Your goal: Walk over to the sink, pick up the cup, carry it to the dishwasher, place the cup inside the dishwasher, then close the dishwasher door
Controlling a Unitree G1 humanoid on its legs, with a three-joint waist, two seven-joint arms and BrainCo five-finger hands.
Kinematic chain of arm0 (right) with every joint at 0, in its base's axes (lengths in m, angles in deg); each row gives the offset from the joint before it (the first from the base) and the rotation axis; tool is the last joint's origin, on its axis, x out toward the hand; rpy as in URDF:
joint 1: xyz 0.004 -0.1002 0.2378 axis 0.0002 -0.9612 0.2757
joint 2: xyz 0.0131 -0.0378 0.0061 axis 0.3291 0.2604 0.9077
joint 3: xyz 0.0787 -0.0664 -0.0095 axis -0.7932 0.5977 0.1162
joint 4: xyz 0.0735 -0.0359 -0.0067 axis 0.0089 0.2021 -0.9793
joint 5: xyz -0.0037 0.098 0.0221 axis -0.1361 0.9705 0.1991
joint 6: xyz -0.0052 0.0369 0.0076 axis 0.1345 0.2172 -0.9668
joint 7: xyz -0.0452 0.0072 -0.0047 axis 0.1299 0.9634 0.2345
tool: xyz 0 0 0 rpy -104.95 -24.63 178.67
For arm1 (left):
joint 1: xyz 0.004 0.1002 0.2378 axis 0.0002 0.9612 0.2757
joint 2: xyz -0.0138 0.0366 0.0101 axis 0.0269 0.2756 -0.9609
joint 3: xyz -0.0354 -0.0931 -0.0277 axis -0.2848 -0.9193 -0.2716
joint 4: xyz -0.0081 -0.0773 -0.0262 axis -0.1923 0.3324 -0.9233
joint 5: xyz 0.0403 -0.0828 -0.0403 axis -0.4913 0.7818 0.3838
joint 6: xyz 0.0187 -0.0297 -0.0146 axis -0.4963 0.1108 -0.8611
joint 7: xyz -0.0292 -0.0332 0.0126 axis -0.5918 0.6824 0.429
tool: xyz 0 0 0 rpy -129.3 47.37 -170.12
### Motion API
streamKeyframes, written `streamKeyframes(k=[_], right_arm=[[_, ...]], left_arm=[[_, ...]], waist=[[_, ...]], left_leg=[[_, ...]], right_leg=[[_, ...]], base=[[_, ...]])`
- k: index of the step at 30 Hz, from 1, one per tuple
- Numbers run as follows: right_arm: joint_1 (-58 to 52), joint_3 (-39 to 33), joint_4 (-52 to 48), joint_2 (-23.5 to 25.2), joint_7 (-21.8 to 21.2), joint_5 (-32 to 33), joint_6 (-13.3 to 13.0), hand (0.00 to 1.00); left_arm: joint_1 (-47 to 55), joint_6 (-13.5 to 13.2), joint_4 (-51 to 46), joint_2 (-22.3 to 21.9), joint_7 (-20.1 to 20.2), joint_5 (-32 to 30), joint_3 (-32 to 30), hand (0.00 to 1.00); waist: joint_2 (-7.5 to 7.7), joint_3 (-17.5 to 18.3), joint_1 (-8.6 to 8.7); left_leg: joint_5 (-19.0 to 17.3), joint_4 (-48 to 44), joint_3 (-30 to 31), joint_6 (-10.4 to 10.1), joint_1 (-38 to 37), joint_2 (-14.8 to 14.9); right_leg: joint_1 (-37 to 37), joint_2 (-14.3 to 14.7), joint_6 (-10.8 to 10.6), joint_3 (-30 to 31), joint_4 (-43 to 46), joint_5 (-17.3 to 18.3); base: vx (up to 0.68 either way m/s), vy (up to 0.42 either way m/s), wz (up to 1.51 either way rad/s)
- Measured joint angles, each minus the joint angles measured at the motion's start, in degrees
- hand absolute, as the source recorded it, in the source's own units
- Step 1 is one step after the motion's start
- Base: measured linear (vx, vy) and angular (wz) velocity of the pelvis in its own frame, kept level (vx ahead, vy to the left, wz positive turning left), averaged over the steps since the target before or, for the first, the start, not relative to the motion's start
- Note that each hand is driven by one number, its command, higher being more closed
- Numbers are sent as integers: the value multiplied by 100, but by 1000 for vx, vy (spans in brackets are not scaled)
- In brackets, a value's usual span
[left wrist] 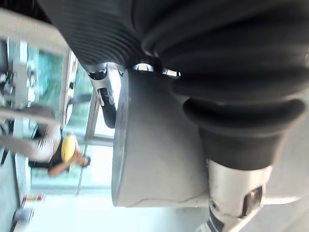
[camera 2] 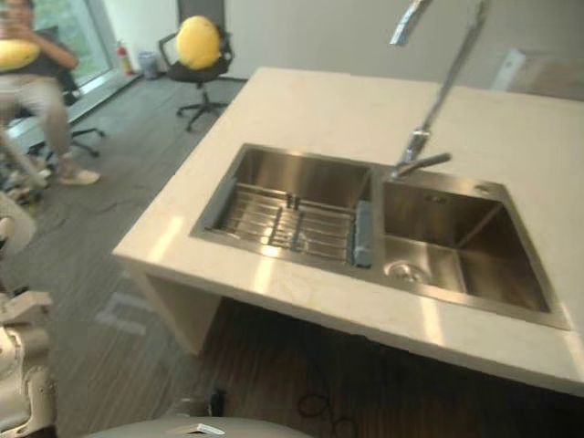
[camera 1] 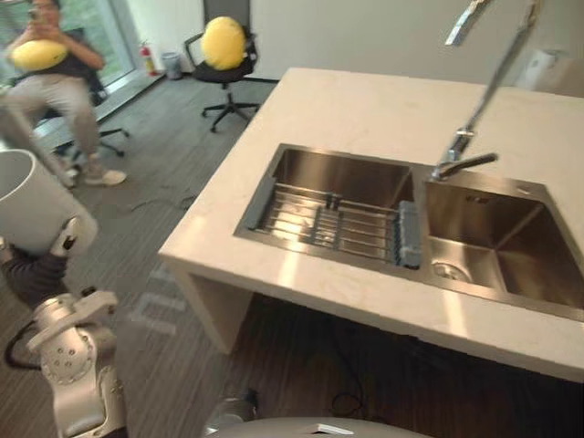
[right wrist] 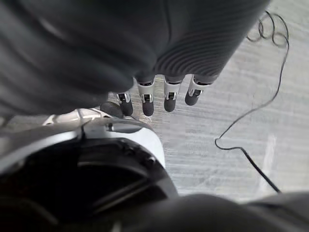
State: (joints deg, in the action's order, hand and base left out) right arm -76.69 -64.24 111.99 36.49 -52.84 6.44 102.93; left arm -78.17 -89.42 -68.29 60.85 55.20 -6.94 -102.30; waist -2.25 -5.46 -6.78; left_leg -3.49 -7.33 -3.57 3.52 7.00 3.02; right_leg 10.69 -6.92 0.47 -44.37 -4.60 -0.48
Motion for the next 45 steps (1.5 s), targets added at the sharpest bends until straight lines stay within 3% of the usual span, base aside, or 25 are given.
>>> streamKeyframes(k=[3, 4, 5, 6, 7, 10, 11, 15, 17, 18, 20, 22, 26, 27, 28, 29, 30, 33, 35, 36, 40, 41, 42, 44, 45], right_arm=[[144, -179, 14, -156, -98, -154, 60, 0], [17, -190, -65, -241, -112, -173, 116, 0], [-60, -208, -122, -252, -113, -168, 118, 0], [-139, -265, -268, -310, -113, -160, 162, 0], [-151, -297, -304, -339, -106, -170, 194, 0], [-252, -563, -296, -221, -29, -169, 324, 0], [-258, -589, -298, -114, 55, -167, 383, 0], [-333, -588, -537, -59, 96, -137, 521, 0], [-462, -617, -806, -121, 101, 49, 497, 0], [-535, -729, -927, -110, 154, 274, 407, 0], [-599, -934, -919, 120, 336, 787, 278, 0], [-560, -945, -844, 232, 445, 1067, 173, 0], [-420, -1068, -834, 274, 328, 1185, 213, 0], [-413, -1071, -801, 289, 324, 1184, 249, 0], [-346, -994, -731, 442, 306, 1191, 379, 0], [-326, -955, -769, 431, 312, 1205, 414, 0], [-330, -878, -914, 401, 267, 1184, 501, 0], [-438, -538, -1172, 379, 208, 1174, 567, 0], [-485, -317, -1168, 371, 170, 1173, 560, 0], [-481, -119, -1166, 413, 154, 1175, 560, 0], [-450, 318, -1146, 371, -179, 542, 601, 0], [-408, 334, -1142, 324, -230, 498, 645, 0], [-356, 227, -1143, 306, -121, 722, 875, 0], [-348, 269, -1033, 142, -220, 825, 901, 0], [-348, 263, -927, -55, -340, 811, 882, 0]], left_arm=[[-61, 2, -225, 11, 160, 61, 35, 100], [-139, 2, -513, 9, 267, 63, 70, 100], [-168, 1, -613, 4, 311, 70, 94, 100], [-228, 3, -722, -22, 425, 113, 135, 100], [-330, 17, -732, -17, 487, 145, 191, 100], [-508, 56, -711, -68, 741, 273, 334, 100], [-415, 55, -566, -62, 835, 290, 347, 100], [-141, 57, -505, -60, 847, 278, 541, 100], [-197, 61, -501, -34, 852, 285, 779, 100], [-321, 32, -476, -24, 893, 298, 976, 100], [-694, -69, -103, 2, 1023, 371, 1256, 100], [-667, -61, 227, -17, 1109, 399, 1450, 100], [-554, 3, 386, 14, 1276, 289, 2021, 100], [-562, 8, 381, 39, 1344, 261, 2121, 100], [-632, 33, 224, 220, 1433, 205, 2253, 100], [-670, 56, 189, 185, 1466, 189, 2373, 100], [-588, 136, 288, 137, 1493, 164, 2474, 100], [-649, 256, 392, 68, 1534, 164, 2809, 100], [-711, 260, 384, 66, 1645, 164, 2878, 100], [-717, 273, 375, 133, 1680, 164, 2876, 100], [-716, 399, 379, 263, 1601, 168, 2768, 100], [-715, 431, 383, 251, 1584, 170, 2778, 100], [-650, 457, 390, 182, 1594, 174, 2775, 100], [-592, 456, 394, -17, 1659, 175, 2787, 100], [-631, 442, 354, 1, 1789, 175, 2781, 100]], waist=[[-56, -17, 2], [-141, 15, 47], [-198, 60, 86], [-276, 84, 171], [-352, 104, 184], [-275, 63, 247], [-142, 16, 194], [-95, 16, 83], [-221, 8, 194], [-300, -2, 340], [-288, -50, 457], [-165, -142, 432], [-208, -173, 475], [-130, -144, 508], [448, -113, 506], [251, -196, 495], [180, -271, 420], [101, -80, 451], [194, -16, 440], [350, 74, 375], [495, 191, 274], [440, 162, 284], [345, 164, 366], [241, 125, 510], [-59, 134, 524]], left_leg=[[-172, -1497, -2297, 554, 61, 163], [-488, -2241, -3281, 586, -355, 682], [-379, -2309, -3455, 573, -477, 893], [-244, -2113, -3461, 140, -505, 983], [-293, -1940, -3567, 197, -463, 848], [-251, -38, -3221, 124, -952, 50], [42, 554, -2939, 44, -1160, -226], [215, 798, -2468, 87, -1167, -336], [269, 859, -2084, 137, -1006, -378], [382, 885, -1651, 176, -941, -402], [585, 1071, -981, -18, -785, -502], [618, 1136, -678, -65, -834, -678], [604, 1232, -53, -110, -798, -766], [572, 1218, 37, -177, -758, -823], [325, 90, -106, 234, -307, -1104], [-448, -948, -221, 215, -81, -672], [-689, -1289, -249, 120, -50, -523], [-486, -1026, 89, -78, -8, -192], [-318, -752, 233, -285, -1, 41], [-215, -599, 261, -424, 3, 136], [176, 47, 363, -809, -66, 346], [201, 146, 337, -814, -106, 377], [105, 280, 116, -689, -158, 444], [-209, -324, -802, -352, 3, 600], [-100, -878, -1334, -177, 183, 851]], right_leg=[[-40, -672, -30, -923, 417, 38], [159, -914, -71, -1597, 647, 58], [224, -956, -138, -1869, 830, 102], [275, -1079, -306, -2235, 1258, 235], [306, -1190, -274, -2430, 1460, 314], [501, -1389, -390, -2903, 1911, 604], [612, -1446, -400, -2935, 2008, 603], [655, -1396, -133, -2787, 2169, 378], [486, -1507, 138, -1982, 2625, 244], [226, -1460, 203, -1063, 2918, 357], [-172, -897, -124, 576, 2888, 1006], [-518, -611, -188, 1704, 3178, 1320], [-1001, -209, -287, 3287, 2873, 1720], [-1067, -216, -248, 3491, 2561, 1701], [-1312, -768, -262, 3732, 2072, 1624], [-1322, -553, -422, 3594, 2310, 1432], [-1163, -410, -294, 3804, 2315, 1247], [-1319, 57, -205, 4454, 2355, 743], [-1206, 151, -203, 4552, 1943, 575], [-1065, 109, -254, 4546, 1590, 132], [-726, 239, -553, 4284, 864, 415], [-685, 257, -528, 4210, 833, 463], [-618, 237, -483, 4020, 797, 492], [-455, 89, -498, 3687, 798, 507], [-309, 196, -554, 3464, 867, 638]], base=[[140, 175, 200], [313, 171, 197], [293, 144, 246], [62, 142, 184], [-39, 256, 239], [-73, 268, 217], [-59, 86, 121], [-74, 17, 67], [2, 199, 96], [53, 332, 146], [-34, 253, 175], [-85, 102, 117], [-141, 116, 98], [-182, 62, 93], [-38, -121, 62], [-63, -142, 32], [4, -198, 2], [-4, -176, 40], [15, -239, 41], [71, -371, 30], [74, -377, 33], [33, -253, 53], [33, -134, 77], [41, -55, 95], [29, 14, 95]])
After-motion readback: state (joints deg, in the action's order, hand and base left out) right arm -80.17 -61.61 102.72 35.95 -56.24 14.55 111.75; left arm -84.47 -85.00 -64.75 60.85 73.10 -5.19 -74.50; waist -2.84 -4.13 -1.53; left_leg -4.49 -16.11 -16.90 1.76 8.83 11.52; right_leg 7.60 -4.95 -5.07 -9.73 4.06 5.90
